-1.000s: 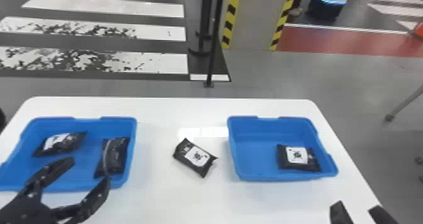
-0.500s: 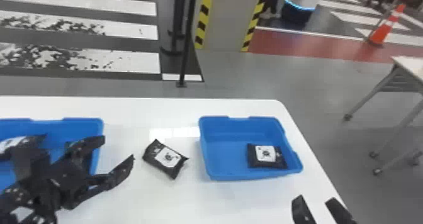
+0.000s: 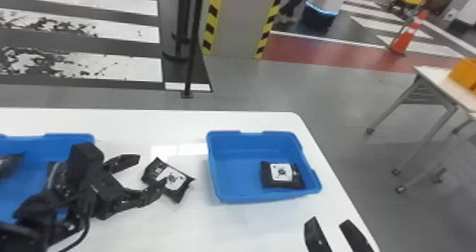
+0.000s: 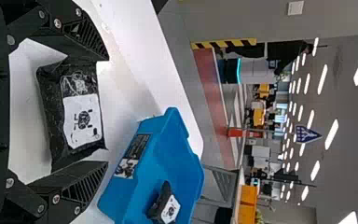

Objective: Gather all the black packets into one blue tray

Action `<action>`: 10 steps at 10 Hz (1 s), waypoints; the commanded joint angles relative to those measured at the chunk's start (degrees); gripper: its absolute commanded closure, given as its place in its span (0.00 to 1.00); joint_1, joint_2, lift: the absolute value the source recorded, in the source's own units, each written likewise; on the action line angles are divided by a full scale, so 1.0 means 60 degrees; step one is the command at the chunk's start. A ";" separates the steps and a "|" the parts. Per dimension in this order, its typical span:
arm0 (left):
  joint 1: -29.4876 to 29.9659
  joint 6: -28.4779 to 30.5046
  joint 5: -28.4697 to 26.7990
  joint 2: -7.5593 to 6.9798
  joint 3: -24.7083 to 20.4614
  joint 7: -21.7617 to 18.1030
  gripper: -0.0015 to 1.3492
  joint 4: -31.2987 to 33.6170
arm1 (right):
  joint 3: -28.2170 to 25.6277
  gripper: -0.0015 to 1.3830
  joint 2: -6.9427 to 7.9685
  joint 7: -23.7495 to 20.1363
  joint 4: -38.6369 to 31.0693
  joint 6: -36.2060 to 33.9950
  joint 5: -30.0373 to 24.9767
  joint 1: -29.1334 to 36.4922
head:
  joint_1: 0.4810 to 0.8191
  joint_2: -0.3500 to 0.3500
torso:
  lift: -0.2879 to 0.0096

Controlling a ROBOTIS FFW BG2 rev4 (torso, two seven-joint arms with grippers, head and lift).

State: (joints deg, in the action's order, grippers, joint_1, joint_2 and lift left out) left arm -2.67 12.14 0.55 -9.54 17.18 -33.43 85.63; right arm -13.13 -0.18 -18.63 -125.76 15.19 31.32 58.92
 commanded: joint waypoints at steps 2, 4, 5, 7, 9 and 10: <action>-0.1336 0.0274 -0.0320 0.0066 0.0851 0.0166 0.19 -0.1721 | 0.0131 0.09 0.0038 0.0000 0.0112 0.0000 0.0074 -0.0094 | 0.63 0.00 | 0.60; -0.2438 0.0203 -0.0491 0.0066 0.2070 0.0239 0.19 -0.2823 | 0.0379 0.10 0.0038 0.0000 0.0347 0.0000 0.0131 -0.0398 | 0.63 0.00 | 0.60; -0.2719 0.0368 -0.0510 0.0081 0.2355 0.0283 0.19 -0.3081 | 0.0474 0.09 0.0038 0.0000 0.0441 0.0000 0.0169 -0.0492 | 0.63 0.00 | 0.60; -0.2954 0.0789 -0.0815 0.0154 0.2431 0.0313 0.19 -0.3667 | 0.0531 0.09 0.0038 0.0000 0.0511 0.0000 0.0207 -0.0539 | 0.63 0.00 | 0.60; -0.3375 0.0625 -0.1615 0.0198 0.2431 0.0342 0.21 -0.4323 | 0.0703 0.09 0.0038 0.0000 0.0722 0.0000 0.0359 -0.0679 | 0.63 0.00 | 0.60; -0.3469 0.0625 -0.1805 0.0168 0.2431 0.0342 0.44 -0.4440 | 0.0741 0.09 0.0038 0.0000 0.0769 0.0000 0.0359 -0.0750 | 0.63 0.00 | 0.60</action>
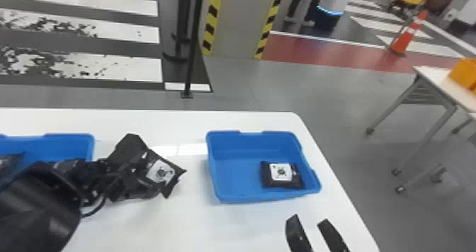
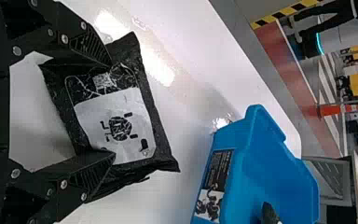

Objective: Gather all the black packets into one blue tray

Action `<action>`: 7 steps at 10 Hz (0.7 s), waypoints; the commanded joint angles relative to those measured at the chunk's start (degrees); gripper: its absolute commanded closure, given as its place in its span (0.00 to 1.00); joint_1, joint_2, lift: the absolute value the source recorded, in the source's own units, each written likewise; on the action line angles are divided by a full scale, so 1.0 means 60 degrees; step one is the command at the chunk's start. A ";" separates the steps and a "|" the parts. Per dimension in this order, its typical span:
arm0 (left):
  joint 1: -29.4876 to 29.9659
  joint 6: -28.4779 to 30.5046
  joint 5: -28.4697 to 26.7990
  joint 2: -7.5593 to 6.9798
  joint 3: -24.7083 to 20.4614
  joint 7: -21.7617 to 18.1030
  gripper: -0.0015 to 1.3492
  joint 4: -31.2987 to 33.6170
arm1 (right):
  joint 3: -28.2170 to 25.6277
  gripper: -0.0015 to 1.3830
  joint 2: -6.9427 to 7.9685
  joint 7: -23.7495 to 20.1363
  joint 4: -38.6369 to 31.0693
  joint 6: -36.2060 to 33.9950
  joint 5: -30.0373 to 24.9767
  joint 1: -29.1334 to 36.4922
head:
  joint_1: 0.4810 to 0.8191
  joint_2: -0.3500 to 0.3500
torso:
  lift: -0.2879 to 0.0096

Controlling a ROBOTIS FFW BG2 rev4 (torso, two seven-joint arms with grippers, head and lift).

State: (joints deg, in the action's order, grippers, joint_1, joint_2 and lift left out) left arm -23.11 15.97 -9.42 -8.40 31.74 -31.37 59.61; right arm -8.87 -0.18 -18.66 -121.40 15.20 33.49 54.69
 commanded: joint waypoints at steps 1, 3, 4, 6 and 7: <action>-0.0063 -0.0037 -0.0487 0.0038 -0.0091 0.0072 0.61 -0.0103 | 0.0031 0.09 0.0038 -0.0025 0.0018 -0.0002 0.0113 0.0026 | 0.63 0.03 | 0.60; -0.0063 0.0057 -0.0582 0.0082 -0.0110 0.0130 0.61 -0.0103 | 0.0031 0.09 0.0038 -0.0040 0.0042 -0.0002 0.0132 0.0026 | 0.63 0.05 | 0.60; -0.0040 -0.0060 -0.0601 0.0082 -0.0053 0.0145 0.61 -0.0103 | 0.0031 0.09 0.0038 -0.0054 0.0042 -0.0002 0.0132 0.0026 | 0.63 0.05 | 0.60; -0.0017 -0.0178 -0.0791 0.0097 0.0004 0.0145 0.61 -0.0103 | 0.0031 0.09 0.0038 -0.0069 0.0042 -0.0002 0.0151 0.0026 | 0.63 0.04 | 0.60; 0.0030 -0.0646 -0.1134 0.0126 -0.0053 0.0291 0.90 -0.0103 | 0.0031 0.09 0.0038 -0.0069 0.0042 0.0021 0.0189 0.0072 | 0.63 0.04 | 0.60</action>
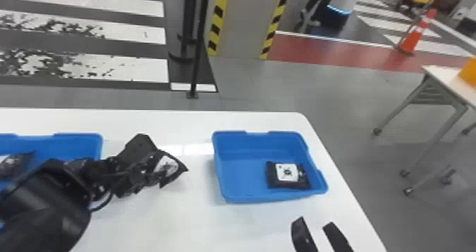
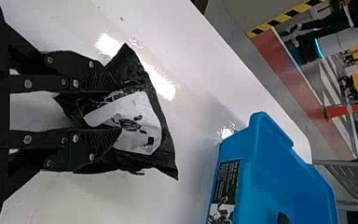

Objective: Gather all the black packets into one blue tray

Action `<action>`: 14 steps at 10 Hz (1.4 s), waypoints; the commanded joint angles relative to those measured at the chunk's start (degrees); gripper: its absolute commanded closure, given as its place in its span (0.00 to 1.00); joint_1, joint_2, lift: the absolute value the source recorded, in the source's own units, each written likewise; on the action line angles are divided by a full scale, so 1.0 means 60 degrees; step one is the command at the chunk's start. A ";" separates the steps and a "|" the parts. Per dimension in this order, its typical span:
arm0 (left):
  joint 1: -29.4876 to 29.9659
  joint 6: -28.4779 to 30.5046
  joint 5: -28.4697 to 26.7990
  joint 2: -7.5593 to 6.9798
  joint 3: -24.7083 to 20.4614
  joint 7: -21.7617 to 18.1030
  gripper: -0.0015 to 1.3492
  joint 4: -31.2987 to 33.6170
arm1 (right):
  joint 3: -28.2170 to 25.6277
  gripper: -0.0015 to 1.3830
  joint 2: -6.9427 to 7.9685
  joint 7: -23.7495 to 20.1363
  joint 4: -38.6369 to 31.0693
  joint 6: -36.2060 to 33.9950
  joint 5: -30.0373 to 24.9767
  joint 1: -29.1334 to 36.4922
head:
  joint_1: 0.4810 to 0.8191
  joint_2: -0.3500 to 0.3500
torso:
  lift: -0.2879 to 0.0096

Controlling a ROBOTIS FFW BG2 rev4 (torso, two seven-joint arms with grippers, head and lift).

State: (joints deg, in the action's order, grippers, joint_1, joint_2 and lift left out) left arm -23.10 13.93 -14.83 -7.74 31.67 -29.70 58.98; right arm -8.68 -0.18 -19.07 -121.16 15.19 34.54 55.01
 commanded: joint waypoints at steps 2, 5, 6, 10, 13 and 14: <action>0.0169 -0.0986 -0.0347 0.0117 -0.0365 0.0204 0.90 0.0002 | -0.0001 0.09 0.0038 -0.0001 -0.0162 0.0023 0.0146 0.0205 | 0.63 0.03 | 0.60; 0.1248 -0.0986 -0.0804 -0.0029 -0.1736 0.0013 0.90 0.2369 | -0.0020 0.09 0.0038 -0.0001 -0.0303 -0.0001 0.0204 0.0393 | 0.63 0.02 | 0.60; 0.1857 -0.0846 -0.0842 -0.0190 -0.2269 -0.0148 0.90 0.3424 | -0.0020 0.09 0.0038 -0.0001 -0.0349 0.0023 0.0223 0.0463 | 0.63 0.03 | 0.60; 0.4857 -0.0283 -0.1414 -0.0410 -0.5525 -0.0646 0.90 0.7572 | -0.0020 0.09 0.0038 -0.0001 -0.0420 -0.0001 0.0204 0.0557 | 0.63 0.19 | 0.60; 0.5818 -0.0283 -0.1528 -0.0351 -0.7392 -0.0954 0.90 0.8346 | -0.0001 0.09 0.0038 -0.0001 -0.0420 -0.0001 0.0185 0.0557 | 0.63 0.45 | 0.60; 0.5982 -0.0330 -0.1585 -0.0351 -0.7791 -0.1056 0.90 0.8346 | -0.0001 0.09 0.0038 -0.0001 -0.0396 -0.0001 0.0166 0.0534 | 0.63 0.51 | 0.60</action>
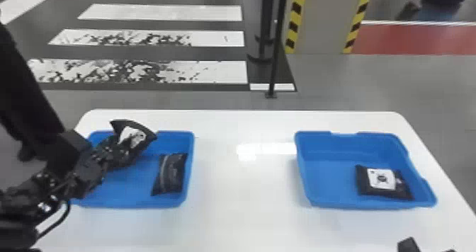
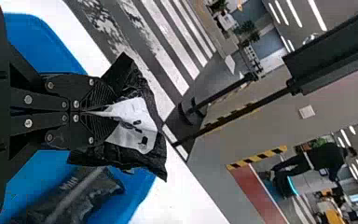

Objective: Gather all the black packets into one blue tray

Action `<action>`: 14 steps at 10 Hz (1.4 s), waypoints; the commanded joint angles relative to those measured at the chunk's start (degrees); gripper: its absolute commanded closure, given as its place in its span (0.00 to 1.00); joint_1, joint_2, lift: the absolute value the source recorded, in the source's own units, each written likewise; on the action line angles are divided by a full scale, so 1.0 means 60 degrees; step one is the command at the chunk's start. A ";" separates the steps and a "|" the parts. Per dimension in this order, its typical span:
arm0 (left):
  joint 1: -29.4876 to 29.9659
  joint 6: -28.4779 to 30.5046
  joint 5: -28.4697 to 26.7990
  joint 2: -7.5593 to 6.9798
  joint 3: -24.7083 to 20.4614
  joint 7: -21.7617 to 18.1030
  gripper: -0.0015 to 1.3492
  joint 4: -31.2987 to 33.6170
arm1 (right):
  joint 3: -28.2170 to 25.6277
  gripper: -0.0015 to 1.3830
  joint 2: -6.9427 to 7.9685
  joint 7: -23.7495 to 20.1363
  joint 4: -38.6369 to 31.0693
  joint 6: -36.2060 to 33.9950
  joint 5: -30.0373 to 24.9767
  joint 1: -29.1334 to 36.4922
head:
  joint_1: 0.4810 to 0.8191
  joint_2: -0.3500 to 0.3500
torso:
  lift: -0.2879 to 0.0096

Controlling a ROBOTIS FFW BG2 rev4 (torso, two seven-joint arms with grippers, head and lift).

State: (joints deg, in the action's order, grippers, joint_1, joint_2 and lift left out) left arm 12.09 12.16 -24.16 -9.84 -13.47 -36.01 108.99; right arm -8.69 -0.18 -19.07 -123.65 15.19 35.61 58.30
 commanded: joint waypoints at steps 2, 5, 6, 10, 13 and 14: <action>0.0609 0.0011 0.0161 0.0028 -0.1031 -0.0107 0.41 0.0011 | 0.0002 0.09 0.0038 0.0000 0.0019 -0.0117 -0.0108 -0.0085 | 0.63 0.60 | 0.60; 0.1593 -0.0528 0.1018 0.0351 -0.1907 -0.0210 0.12 0.0620 | 0.0002 0.09 0.0038 0.0000 -0.0028 -0.0679 -0.0394 -0.0273 | 0.63 0.75 | 0.60; 0.2156 -0.0621 0.1323 0.0556 -0.2155 -0.0166 0.15 0.1370 | 0.0002 0.09 0.0038 0.0000 -0.0051 -0.0796 -0.0546 -0.0390 | 0.63 0.76 | 0.60; 0.4265 -0.1559 0.4027 0.0966 -0.2040 0.0068 0.15 0.2589 | -0.0341 0.09 0.0038 0.0014 -0.0660 -0.2343 -0.1632 -0.1374 | 0.63 0.75 | 0.60; 0.5718 -0.2028 0.5341 0.1171 -0.1583 0.0112 0.15 0.3034 | -0.1217 0.10 0.0029 -0.0059 -0.1223 -0.4453 -0.3155 -0.2288 | 0.63 0.61 | 0.60; 0.6023 -0.2098 0.5817 0.1215 -0.1374 0.0186 0.15 0.3081 | -0.1598 0.10 -0.0015 -0.0410 -0.1059 -0.5390 -0.3650 -0.2827 | 0.63 0.59 | 0.60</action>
State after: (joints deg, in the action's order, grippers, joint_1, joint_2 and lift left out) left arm 46.92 -0.16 8.94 -2.77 -22.47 -34.99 127.17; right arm -16.87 -0.15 -21.26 -130.52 -13.59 15.58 43.24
